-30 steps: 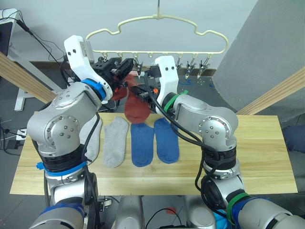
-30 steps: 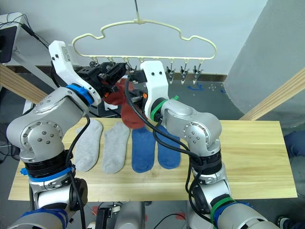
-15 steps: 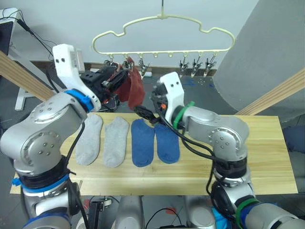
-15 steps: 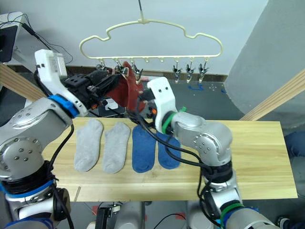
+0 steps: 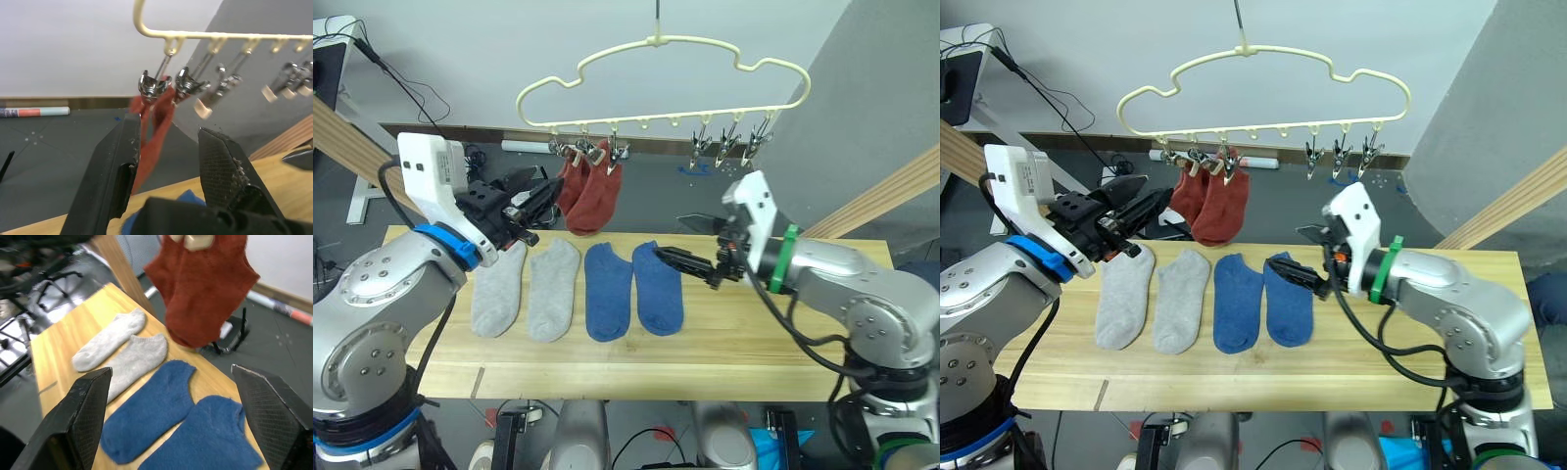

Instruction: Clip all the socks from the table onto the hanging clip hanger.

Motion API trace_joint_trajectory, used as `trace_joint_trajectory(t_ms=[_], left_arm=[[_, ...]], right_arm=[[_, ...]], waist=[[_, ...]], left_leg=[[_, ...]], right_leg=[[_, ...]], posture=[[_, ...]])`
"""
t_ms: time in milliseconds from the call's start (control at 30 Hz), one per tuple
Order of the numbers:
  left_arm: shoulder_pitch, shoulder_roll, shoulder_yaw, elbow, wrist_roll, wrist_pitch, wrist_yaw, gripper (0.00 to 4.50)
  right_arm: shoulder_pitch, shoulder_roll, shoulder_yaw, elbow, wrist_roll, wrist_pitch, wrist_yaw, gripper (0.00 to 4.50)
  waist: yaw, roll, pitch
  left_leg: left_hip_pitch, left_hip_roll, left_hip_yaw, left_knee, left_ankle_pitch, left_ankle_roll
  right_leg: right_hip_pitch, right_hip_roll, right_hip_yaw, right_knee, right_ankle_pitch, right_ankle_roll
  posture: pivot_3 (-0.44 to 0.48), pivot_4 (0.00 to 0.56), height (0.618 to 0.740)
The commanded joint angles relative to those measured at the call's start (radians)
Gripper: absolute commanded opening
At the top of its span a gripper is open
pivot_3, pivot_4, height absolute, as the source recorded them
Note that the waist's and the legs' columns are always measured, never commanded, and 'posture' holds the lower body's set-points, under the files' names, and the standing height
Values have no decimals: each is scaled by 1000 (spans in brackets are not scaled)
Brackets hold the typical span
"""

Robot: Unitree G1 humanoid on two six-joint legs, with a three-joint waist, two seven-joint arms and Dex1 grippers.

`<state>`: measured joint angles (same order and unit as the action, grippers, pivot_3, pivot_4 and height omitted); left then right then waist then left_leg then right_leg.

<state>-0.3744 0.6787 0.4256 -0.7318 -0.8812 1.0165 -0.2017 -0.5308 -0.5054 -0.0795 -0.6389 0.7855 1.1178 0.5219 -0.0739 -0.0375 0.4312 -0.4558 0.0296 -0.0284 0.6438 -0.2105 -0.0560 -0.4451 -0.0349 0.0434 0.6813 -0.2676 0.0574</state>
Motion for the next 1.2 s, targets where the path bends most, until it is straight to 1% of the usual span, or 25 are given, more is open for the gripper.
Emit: trace_joint_trajectory(t_ms=[33,100,167,200,300,367,567,767,1067,1133,1200], left_arm=[[39,26,14,-60,17,-73,-40,2165],[74,36,9,-69,43,-112,-61,2165],[92,42,2,-69,58,-139,-71,2165],[97,38,-8,-66,72,-156,-70,2165],[164,18,-34,-107,130,-214,-68,2165],[179,4,-59,-114,157,-239,-58,2165],[190,-54,-176,-126,268,-313,-21,2165],[183,-111,-223,-135,304,-317,21,2165],[95,-168,-316,-75,359,-305,46,2165],[73,-183,-339,-60,360,-296,44,2165],[60,-188,-347,-52,363,-290,38,2165]], right_arm=[[20,-42,-66,-60,78,-45,56,4066],[32,-85,-106,-65,116,-52,84,4066],[39,-109,-117,-62,137,-62,91,4066],[43,-121,-124,-54,141,-75,99,4066],[53,-208,-226,-50,257,-61,166,4066],[49,-244,-252,-41,303,-61,187,4066],[-3,-284,-251,-3,393,-73,134,4066],[6,-321,-241,-22,458,-80,105,4066],[4,-331,-217,-39,531,-103,30,4066],[11,-327,-209,-50,543,-110,6,4066],[15,-326,-201,-63,558,-116,-20,4066]], waist=[[0,0,-1],[1,0,-2],[2,-1,-2],[2,-1,-4],[2,0,-9],[3,-1,-12],[2,-2,-17],[2,-2,-17],[1,-3,-17],[-1,-2,-17],[-3,-3,-17]], left_leg=[[0,0,0,0,0,0],[0,0,0,0,1,-2],[0,0,0,1,1,-2],[0,0,0,1,1,-1],[0,0,0,1,1,-1],[0,-1,0,1,1,-1],[1,-1,-1,2,0,1],[1,-1,-1,3,0,2],[1,-1,-1,4,0,2],[1,-1,-1,4,0,2],[1,-1,-2,4,1,2]], right_leg=[[0,0,0,0,0,0],[0,0,0,0,0,0],[0,0,0,0,0,0],[1,0,0,0,0,0],[1,0,0,0,0,0],[1,-1,0,-1,0,0],[3,0,-1,1,1,-1],[4,0,-1,1,2,0],[4,0,-1,1,3,0],[4,0,-1,2,3,0],[4,0,-1,2,3,0]], posture=[[-98,367,740],[-102,362,740],[-105,358,740],[-111,341,740],[-116,330,740],[-117,325,740],[-135,337,740],[-139,354,740],[-152,374,740],[-168,400,740],[-178,410,740]])
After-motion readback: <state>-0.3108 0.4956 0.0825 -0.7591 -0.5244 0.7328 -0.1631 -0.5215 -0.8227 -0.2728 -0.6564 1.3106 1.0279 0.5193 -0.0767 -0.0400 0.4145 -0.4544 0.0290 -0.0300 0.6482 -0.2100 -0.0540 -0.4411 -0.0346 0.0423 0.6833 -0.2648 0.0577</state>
